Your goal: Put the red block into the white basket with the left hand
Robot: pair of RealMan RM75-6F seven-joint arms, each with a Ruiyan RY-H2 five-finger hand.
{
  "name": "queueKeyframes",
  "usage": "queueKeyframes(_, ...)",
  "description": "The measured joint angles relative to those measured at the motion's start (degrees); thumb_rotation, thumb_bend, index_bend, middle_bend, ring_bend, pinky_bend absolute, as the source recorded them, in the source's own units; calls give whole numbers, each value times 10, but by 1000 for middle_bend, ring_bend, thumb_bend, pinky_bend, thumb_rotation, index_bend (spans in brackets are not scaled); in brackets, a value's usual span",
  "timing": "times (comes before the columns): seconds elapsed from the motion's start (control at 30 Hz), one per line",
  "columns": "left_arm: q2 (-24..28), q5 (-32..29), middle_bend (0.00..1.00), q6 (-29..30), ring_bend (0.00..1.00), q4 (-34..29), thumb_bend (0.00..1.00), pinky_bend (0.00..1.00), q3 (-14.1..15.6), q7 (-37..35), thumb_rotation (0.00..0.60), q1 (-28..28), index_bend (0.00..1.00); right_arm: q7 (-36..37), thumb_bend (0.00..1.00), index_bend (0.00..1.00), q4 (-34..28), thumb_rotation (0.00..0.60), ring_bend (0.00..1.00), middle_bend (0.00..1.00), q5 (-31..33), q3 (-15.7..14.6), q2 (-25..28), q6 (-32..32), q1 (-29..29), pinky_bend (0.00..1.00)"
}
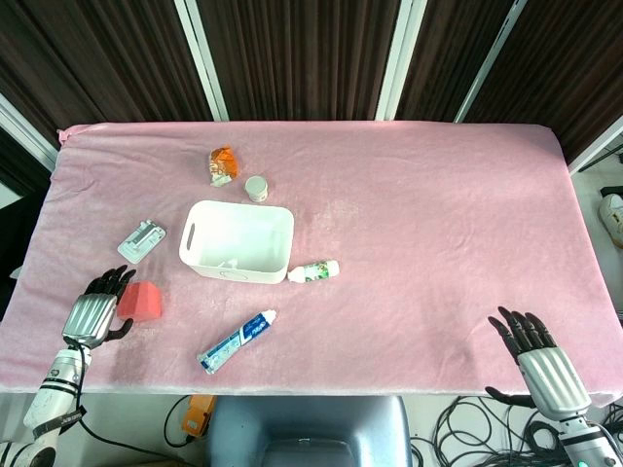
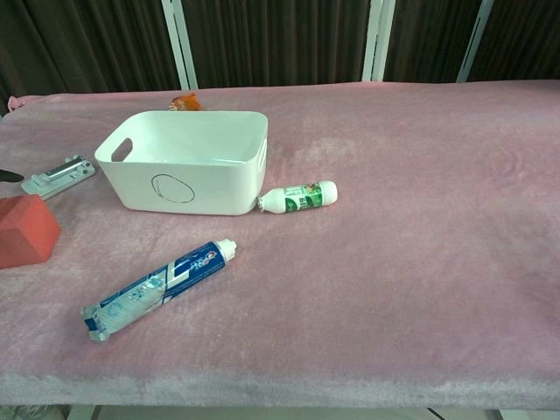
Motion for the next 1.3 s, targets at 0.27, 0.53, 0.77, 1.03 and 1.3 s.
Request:
queueKeyframes(0.27, 2, 1, 0, 0, 0, -1, 352, 147, 1, -3, 600, 0, 0, 0, 31, 0, -1, 600, 0, 0, 1, -1, 1, -4, 2, 160)
queueKeyframes(0.53, -3, -5, 0, -16, 0, 7, 353, 148, 1, 1, 600, -4, 0, 0, 31, 0, -2, 600, 0, 0, 1, -2, 2, -6, 2, 160)
queueKeyframes(0.77, -14, -19, 234, -31, 287, 28, 403, 296, -3, 2, 600, -10, 55, 2, 31, 0, -2, 600, 0, 0, -1, -3, 3, -6, 2, 160)
queueKeyframes(1.03, -31, -26, 436, -43, 502, 61, 585, 607, -9, -15, 600, -14, 190, 2, 31, 0, -3, 600, 0, 0, 0, -3, 4, -7, 3, 161)
queueKeyframes(1.3, -12, 7, 448, 35, 519, 21, 585, 627, -24, -36, 600, -8, 210, 8, 30, 0, -3, 600, 0, 0, -4, -4, 6, -2, 2, 161)
